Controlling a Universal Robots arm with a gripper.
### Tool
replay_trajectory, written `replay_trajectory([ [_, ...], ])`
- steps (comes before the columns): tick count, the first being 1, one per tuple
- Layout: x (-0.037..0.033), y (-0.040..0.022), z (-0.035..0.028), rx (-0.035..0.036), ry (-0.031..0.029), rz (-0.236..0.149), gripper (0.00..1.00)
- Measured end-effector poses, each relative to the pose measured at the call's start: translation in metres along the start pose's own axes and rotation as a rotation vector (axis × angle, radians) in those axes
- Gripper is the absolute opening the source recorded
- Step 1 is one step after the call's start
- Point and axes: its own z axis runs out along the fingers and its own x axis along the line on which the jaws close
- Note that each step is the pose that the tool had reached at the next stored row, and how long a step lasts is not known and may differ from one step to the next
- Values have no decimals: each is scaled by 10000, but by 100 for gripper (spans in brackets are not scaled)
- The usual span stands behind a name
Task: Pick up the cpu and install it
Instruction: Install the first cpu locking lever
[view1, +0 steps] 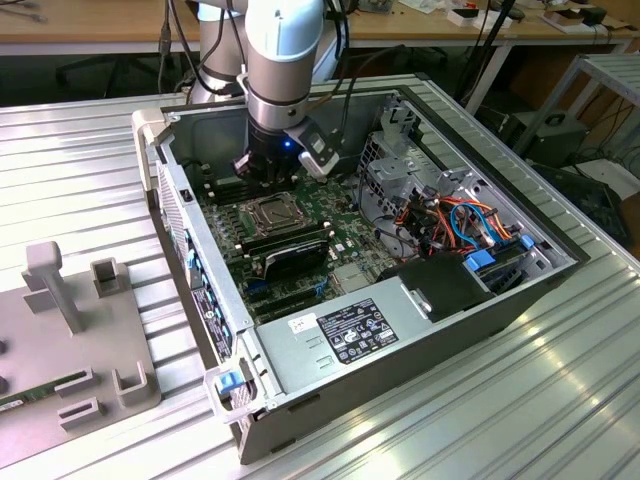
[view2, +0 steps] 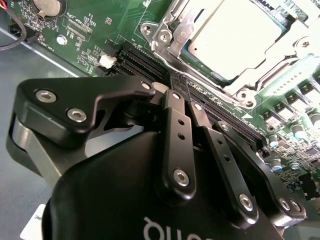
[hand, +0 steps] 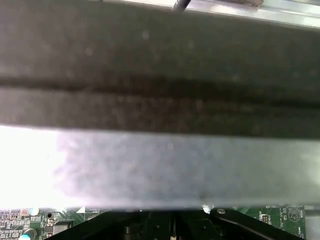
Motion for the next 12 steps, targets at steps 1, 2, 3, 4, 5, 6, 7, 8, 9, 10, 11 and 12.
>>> replay_trajectory([
  [1,-2,5,2,-2,-3,5,11],
  [2,-4,10,1,4,2,7,11],
  [3,-3,9,-9,-2,-4,7,11],
  [4,-4,12,-15,-7,-6,8,11],
  [5,-7,17,-18,-11,-12,10,11],
  [6,-11,24,-22,-17,-22,11,11],
  [7,-15,28,-38,-4,-25,9,11],
  [8,-15,28,-49,8,-20,8,11],
  [9,-16,30,-59,19,-17,7,11],
  [10,-18,32,-69,27,-16,5,11],
  [11,-19,34,-78,35,-16,5,11],
  [12,-20,36,-87,41,-16,4,11],
])
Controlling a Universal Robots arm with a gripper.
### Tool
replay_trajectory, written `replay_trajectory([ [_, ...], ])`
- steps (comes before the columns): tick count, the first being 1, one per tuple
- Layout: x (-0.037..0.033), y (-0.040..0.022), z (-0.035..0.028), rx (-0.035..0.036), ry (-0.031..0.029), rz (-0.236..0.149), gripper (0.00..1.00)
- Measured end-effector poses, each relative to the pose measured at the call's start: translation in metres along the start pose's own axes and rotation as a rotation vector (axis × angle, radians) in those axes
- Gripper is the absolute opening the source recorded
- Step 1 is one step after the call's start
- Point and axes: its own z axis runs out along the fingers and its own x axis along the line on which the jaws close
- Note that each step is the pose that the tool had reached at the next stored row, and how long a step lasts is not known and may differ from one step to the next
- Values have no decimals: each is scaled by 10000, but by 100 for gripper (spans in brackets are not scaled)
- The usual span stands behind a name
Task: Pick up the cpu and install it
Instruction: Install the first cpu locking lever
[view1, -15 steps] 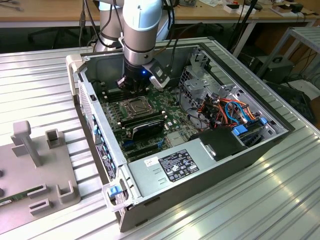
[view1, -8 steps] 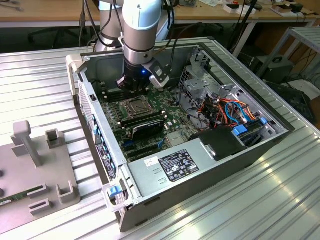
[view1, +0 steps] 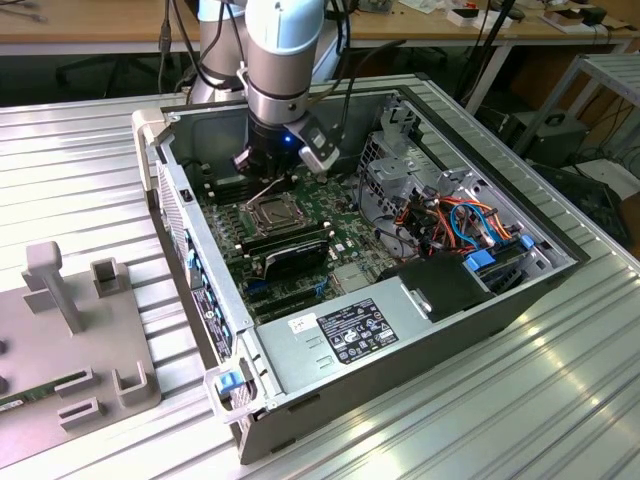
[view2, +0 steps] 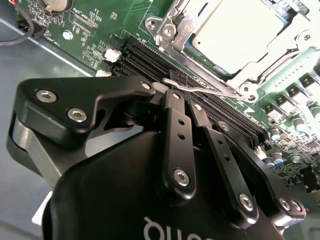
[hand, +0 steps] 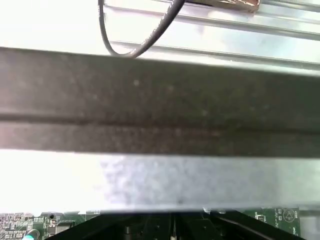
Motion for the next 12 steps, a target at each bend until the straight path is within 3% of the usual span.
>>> replay_trajectory([
  [12,-29,32,-192,46,1,-2,11],
])
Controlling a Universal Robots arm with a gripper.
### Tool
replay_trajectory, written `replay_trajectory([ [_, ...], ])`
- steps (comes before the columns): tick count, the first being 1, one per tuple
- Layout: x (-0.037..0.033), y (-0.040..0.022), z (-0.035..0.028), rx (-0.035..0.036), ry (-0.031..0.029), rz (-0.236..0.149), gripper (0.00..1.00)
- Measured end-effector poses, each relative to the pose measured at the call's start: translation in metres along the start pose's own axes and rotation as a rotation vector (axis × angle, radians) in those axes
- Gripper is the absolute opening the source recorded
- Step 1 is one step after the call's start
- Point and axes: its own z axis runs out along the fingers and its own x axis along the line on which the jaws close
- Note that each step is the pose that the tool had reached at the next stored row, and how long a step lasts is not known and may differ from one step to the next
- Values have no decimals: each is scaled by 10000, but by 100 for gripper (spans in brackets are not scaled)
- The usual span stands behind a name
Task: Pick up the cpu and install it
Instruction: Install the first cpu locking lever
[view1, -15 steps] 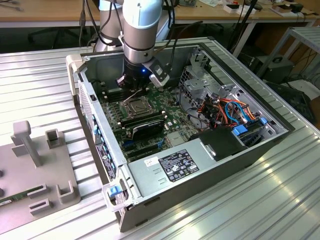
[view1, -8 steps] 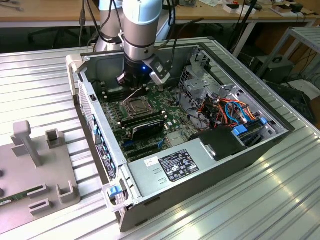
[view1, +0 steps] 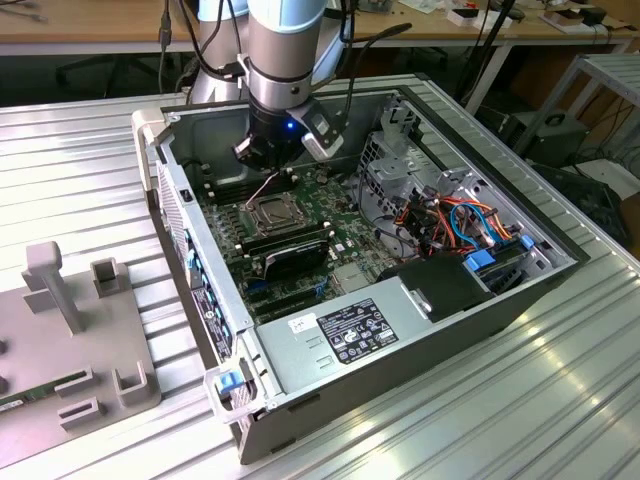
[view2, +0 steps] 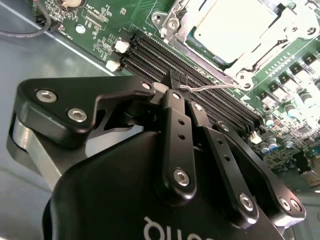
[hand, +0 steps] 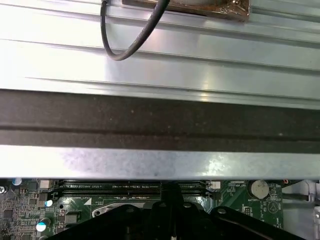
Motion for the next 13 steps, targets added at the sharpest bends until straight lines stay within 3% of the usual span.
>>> replay_trajectory([
  [7,41,23,-3,2,-9,-2,11],
  [13,154,62,-14,3,-99,-16,11],
])
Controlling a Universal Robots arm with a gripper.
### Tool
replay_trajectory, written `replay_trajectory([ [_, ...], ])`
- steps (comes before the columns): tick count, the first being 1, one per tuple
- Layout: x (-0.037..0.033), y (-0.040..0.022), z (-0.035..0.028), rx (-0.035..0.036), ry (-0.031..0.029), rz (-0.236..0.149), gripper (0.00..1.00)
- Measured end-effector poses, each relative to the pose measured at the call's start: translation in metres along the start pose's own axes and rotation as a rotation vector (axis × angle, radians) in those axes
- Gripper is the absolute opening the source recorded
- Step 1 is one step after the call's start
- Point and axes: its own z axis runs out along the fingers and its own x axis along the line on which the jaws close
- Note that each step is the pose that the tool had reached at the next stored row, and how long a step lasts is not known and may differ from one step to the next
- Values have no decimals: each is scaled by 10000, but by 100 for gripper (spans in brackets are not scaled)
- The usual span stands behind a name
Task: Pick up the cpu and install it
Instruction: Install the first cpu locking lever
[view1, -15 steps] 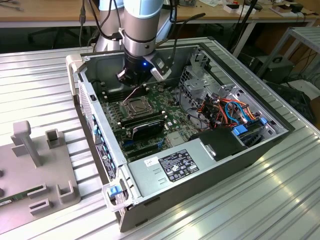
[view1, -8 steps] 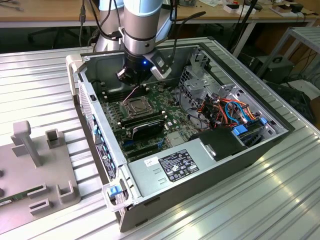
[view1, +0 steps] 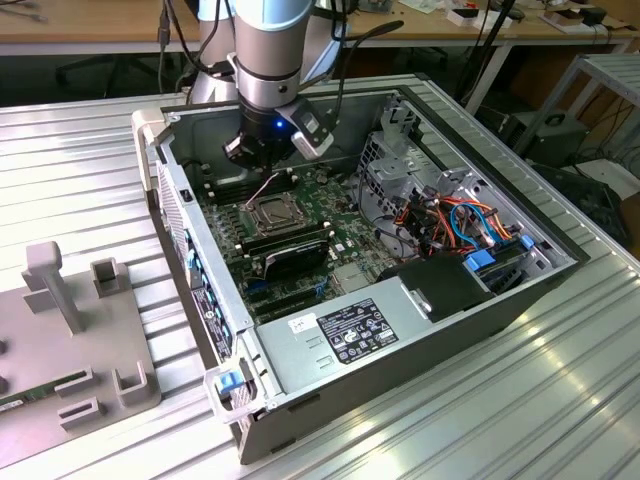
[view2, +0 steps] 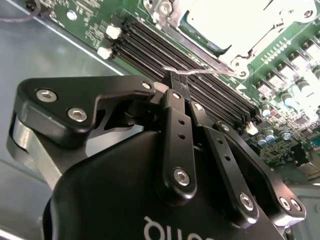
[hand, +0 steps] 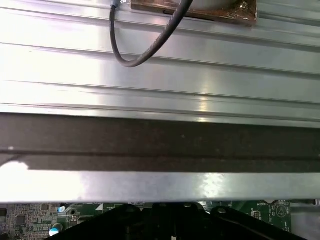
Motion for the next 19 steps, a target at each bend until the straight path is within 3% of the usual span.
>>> replay_trajectory([
  [4,75,5,-13,27,-51,-13,11],
  [9,143,9,-32,95,-66,-24,11],
  [14,153,-7,-51,193,-67,-19,11],
  [19,154,-20,-54,234,-69,10,11],
])
